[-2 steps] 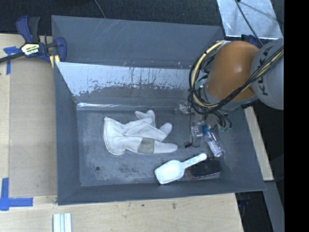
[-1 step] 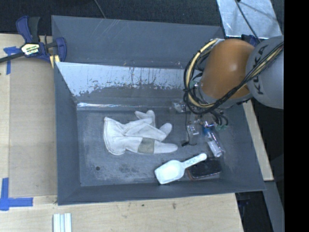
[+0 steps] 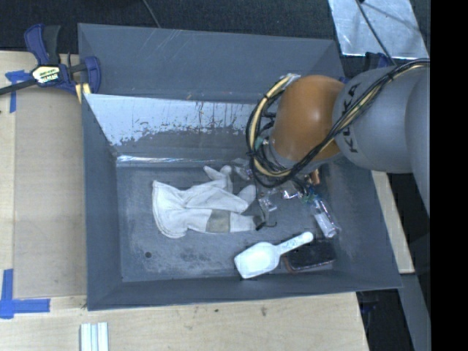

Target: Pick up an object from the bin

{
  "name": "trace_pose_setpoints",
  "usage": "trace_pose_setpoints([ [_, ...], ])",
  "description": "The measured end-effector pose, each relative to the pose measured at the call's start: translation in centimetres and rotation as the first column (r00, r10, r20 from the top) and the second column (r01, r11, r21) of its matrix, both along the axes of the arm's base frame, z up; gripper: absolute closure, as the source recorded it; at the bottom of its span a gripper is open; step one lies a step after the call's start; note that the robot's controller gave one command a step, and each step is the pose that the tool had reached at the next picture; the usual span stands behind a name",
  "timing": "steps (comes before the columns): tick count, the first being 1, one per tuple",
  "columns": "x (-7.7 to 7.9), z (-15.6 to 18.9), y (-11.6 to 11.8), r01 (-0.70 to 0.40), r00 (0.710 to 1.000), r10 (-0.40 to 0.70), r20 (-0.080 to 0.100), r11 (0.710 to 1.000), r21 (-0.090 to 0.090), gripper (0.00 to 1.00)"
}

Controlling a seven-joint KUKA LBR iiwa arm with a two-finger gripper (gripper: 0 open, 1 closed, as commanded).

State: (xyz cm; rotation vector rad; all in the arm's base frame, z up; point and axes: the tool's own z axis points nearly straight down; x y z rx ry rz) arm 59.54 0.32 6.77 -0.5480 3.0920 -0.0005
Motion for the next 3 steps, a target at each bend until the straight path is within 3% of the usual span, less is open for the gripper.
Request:
trace_pose_setpoints([
  [1, 0.21, 0.46, 0.99, 0.170, 0.985, -0.170, 0.006, 0.985, 0.001, 1.00],
  [3, 0.18, 0.66, 0.98, 0.170, 0.985, -0.170, 0.005, 0.985, 0.001, 1.00],
])
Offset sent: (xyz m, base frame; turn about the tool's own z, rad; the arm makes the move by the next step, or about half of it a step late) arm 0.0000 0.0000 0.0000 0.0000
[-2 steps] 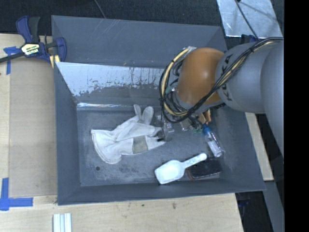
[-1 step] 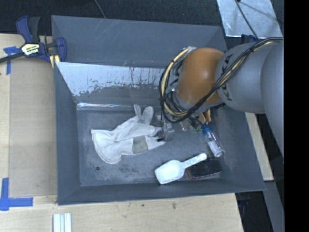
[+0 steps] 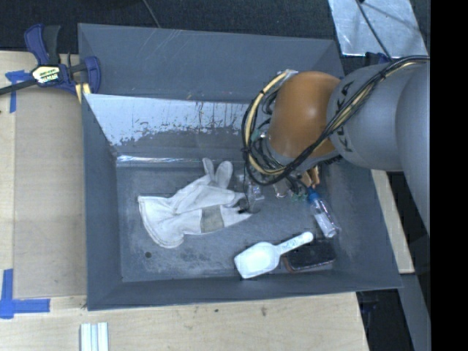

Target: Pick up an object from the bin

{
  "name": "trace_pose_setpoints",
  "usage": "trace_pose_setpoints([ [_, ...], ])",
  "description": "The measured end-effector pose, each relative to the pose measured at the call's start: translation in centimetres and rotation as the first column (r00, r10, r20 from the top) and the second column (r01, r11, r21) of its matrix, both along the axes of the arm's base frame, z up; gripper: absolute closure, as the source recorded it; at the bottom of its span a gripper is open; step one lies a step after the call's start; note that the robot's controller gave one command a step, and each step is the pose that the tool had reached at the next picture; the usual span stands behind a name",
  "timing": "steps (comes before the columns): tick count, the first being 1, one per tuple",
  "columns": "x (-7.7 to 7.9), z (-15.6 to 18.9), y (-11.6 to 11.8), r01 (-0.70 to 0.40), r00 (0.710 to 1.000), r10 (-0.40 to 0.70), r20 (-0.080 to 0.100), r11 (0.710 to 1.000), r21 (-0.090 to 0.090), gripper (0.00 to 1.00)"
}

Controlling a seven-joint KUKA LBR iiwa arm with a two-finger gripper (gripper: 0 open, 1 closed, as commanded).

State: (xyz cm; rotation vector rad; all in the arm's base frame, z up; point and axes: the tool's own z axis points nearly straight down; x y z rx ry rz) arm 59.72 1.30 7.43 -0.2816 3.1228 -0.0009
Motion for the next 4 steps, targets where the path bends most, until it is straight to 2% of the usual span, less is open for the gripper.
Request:
trace_pose_setpoints([
  [3, -0.1, 2.9, 0.0, -0.001, 1.000, 0.001, -0.005, 1.000, 0.000, 1.00],
  [4, -0.2, 4.9, 0.0, -0.001, 1.000, 0.001, -0.010, 1.000, 0.000, 1.00],
])
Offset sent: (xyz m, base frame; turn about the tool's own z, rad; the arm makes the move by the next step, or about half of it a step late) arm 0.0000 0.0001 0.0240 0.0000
